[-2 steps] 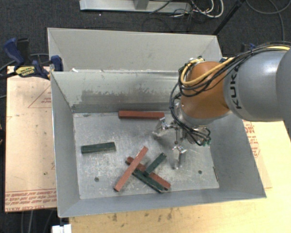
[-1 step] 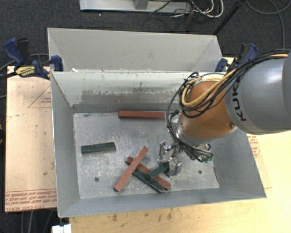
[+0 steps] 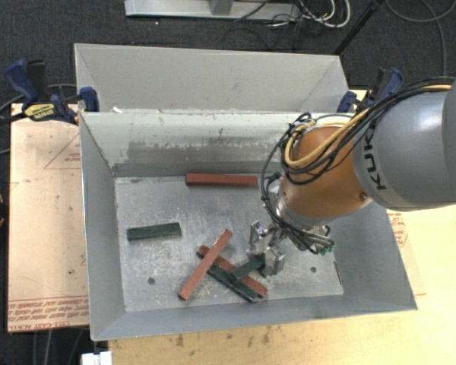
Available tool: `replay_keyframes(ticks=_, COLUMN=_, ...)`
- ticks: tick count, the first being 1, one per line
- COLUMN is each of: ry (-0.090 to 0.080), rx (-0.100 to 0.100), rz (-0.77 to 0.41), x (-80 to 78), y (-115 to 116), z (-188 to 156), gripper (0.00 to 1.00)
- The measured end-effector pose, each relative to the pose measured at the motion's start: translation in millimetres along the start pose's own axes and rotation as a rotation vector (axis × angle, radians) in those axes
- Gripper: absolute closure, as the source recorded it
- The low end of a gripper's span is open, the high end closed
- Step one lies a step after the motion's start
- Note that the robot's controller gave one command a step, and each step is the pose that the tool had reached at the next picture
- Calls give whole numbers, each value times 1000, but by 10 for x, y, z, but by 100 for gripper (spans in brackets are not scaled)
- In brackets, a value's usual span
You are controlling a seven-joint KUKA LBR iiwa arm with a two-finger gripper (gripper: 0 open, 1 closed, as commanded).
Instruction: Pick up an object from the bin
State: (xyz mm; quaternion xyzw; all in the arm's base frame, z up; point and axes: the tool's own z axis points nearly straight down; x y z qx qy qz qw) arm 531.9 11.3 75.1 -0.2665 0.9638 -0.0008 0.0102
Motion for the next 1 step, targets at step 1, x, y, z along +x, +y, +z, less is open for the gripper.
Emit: replay_keyframes(ticks=1, ry=16, rx=-7, rz=-33, x=126, y=-169, z=-1290, gripper=100)
